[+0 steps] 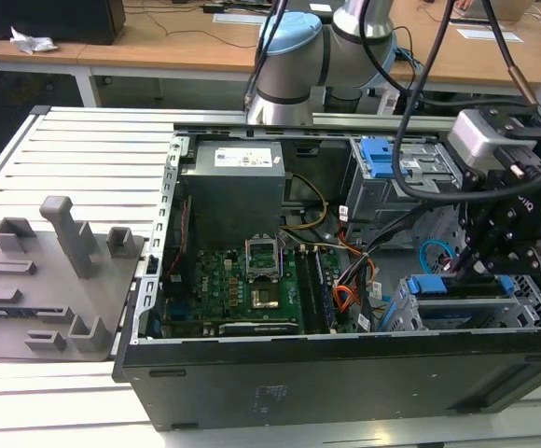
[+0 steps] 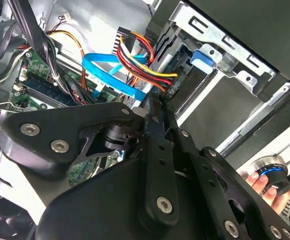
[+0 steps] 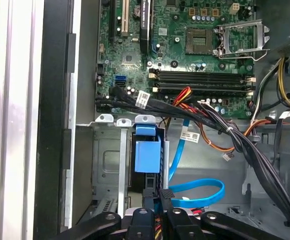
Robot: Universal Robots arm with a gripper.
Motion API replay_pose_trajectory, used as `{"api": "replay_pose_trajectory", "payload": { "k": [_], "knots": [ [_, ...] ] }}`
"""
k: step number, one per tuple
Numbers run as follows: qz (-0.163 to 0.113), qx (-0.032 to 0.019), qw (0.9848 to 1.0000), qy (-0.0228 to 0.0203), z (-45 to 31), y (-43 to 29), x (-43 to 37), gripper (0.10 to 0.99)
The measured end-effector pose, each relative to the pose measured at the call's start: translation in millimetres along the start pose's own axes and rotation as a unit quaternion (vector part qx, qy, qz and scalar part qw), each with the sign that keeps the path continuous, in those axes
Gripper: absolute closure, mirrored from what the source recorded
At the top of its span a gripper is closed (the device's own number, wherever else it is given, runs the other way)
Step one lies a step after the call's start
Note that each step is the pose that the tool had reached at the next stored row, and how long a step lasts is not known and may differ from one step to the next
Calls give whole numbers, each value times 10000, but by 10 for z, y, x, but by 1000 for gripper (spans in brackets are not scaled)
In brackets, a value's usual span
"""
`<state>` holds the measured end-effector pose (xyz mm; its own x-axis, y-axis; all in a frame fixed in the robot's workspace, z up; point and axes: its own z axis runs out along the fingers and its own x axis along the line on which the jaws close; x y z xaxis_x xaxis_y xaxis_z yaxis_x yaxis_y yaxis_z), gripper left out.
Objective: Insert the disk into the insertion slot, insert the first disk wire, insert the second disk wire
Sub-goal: 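Insert the second disk wire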
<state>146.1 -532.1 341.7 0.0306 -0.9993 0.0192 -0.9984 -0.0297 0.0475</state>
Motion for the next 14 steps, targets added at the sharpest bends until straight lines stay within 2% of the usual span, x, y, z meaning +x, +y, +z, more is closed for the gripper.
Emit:
{"api": "replay_pose_trajectory", "payload": {
  "k": [11,12,13,14],
  "knots": [
    [0,0,10000,0,52,-16,3,922],
    [-1,0,10000,-6,58,-17,3,910],
    [-1,-1,10000,-2,56,-16,3,847],
    [0,-1,10000,-1,38,-15,4,847]
  ]
}}
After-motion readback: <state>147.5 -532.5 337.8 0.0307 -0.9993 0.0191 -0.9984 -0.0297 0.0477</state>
